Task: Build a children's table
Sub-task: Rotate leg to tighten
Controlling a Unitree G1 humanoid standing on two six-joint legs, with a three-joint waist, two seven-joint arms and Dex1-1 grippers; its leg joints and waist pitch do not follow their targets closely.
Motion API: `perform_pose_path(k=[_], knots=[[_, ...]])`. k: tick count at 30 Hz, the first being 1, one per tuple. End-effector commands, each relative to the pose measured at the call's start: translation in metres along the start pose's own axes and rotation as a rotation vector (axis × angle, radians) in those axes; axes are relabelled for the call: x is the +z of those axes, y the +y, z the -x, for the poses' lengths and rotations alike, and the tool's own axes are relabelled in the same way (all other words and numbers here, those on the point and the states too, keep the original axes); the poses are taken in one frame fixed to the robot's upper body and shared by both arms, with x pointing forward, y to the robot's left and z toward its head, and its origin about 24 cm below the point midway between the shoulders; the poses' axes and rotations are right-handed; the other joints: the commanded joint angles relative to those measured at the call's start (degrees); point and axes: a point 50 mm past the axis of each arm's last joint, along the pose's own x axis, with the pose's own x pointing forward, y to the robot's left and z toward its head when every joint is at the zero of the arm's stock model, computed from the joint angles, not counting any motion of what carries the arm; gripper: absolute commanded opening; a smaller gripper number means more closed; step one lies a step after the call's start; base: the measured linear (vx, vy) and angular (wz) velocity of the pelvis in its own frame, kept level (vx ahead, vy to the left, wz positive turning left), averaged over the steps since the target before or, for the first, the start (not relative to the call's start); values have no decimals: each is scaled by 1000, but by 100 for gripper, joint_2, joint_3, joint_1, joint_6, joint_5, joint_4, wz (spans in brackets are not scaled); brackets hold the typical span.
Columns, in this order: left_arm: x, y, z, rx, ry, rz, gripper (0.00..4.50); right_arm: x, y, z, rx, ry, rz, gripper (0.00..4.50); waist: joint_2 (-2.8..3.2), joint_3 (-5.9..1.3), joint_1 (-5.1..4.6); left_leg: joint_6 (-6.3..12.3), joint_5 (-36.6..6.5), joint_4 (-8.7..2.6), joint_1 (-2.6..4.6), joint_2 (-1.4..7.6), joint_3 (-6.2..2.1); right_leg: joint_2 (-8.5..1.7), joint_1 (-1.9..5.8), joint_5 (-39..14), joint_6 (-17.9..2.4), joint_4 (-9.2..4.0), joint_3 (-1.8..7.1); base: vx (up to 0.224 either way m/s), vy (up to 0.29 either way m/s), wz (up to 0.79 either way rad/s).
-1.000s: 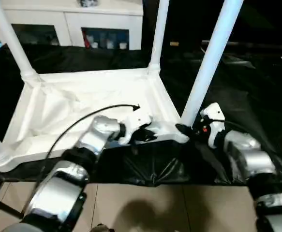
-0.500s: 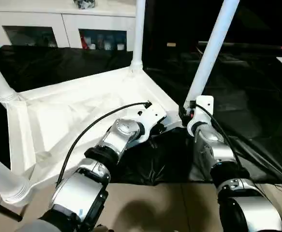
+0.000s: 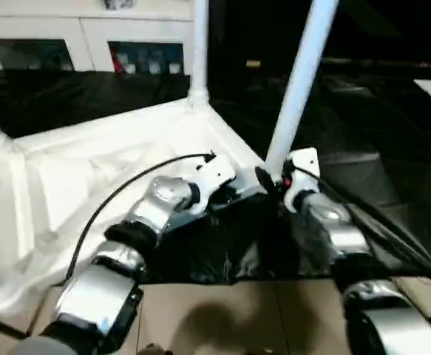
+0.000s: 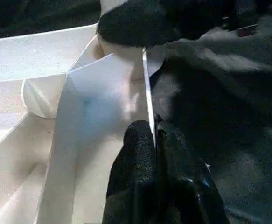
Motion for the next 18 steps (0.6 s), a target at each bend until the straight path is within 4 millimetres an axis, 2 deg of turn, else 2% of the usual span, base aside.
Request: perform_pose_path(k=[1, 4, 5, 7, 10, 11, 12, 14, 17, 18], knots=[[16, -4, 1, -82, -72, -90, 0, 6, -5, 4, 61, 2, 49, 352, -29, -431, 28, 407, -989, -387, 97, 277, -134, -415, 297, -749, -1406, -387, 335, 0, 0, 0], [14, -4, 3, -113, -70, -97, 0, 8, -12, 8, 73, 7, 65, 352, -21, -420, 81, 442, -931, -383, 109, 289, -121, -417, 292, -640, -1474, -374, 343, 0, 0, 0], [13, -5, 5, -137, -69, -102, 0, 9, -13, 11, 137, 14, 87, 352, -4, -415, 108, 407, -979, -387, 116, 292, -121, -422, 289, -708, -1469, -379, 344, 0, 0, 0], [11, -7, 9, -186, -69, -120, 0, 10, -14, 20, 281, 36, 129, 352, -33, -408, 156, 431, -1094, -382, 95, 288, -120, -414, 335, -769, -1425, -389, 332, 0, 0, 0], [9, -7, 11, -211, -68, -127, 0, 10, -14, 28, 405, 58, 146, 352, -39, -407, 173, 465, -1039, -379, 82, 307, -118, -417, 326, -754, -1422, -374, 330, 0, 0, 0], [8, -8, 13, -231, -65, -130, 0, 10, -14, 33, 480, 77, 167, 352, -26, -404, 185, 458, -1099, -375, 89, 312, -116, -427, 316, -866, -1419, -388, 330, 0, 0, 0], [7, -8, 15, -265, -63, -133, 0, 8, -13, 40, 584, 115, 189, 352, -42, -402, 202, 452, -1148, -371, 89, 311, -117, -426, 324, -982, -1389, -405, 326, 0, 0, 0], [7, -9, 17, -286, -62, -136, 0, 7, -13, 43, 637, 139, 195, 352, -38, -399, 213, 449, -1172, -375, 83, 316, -120, -417, 315, -1059, -1390, -406, 323, 0, 0, 0], [7, -10, 18, -320, -59, -142, 0, 6, -11, 47, 719, 179, 201, 317, -74, -388, 227, 407, -1236, -374, 95, 318, -119, -429, 294, -1268, -1360, -427, 324, 0, 0, 0], [7, -10, 19, -326, -57, -145, 0, 5, -10, 48, 749, 196, 204, 315, -61, -387, 242, 370, -1248, -374, 106, 324, -120, -433, 279, -1370, -1343, -433, 326, 0, 0, 0]])
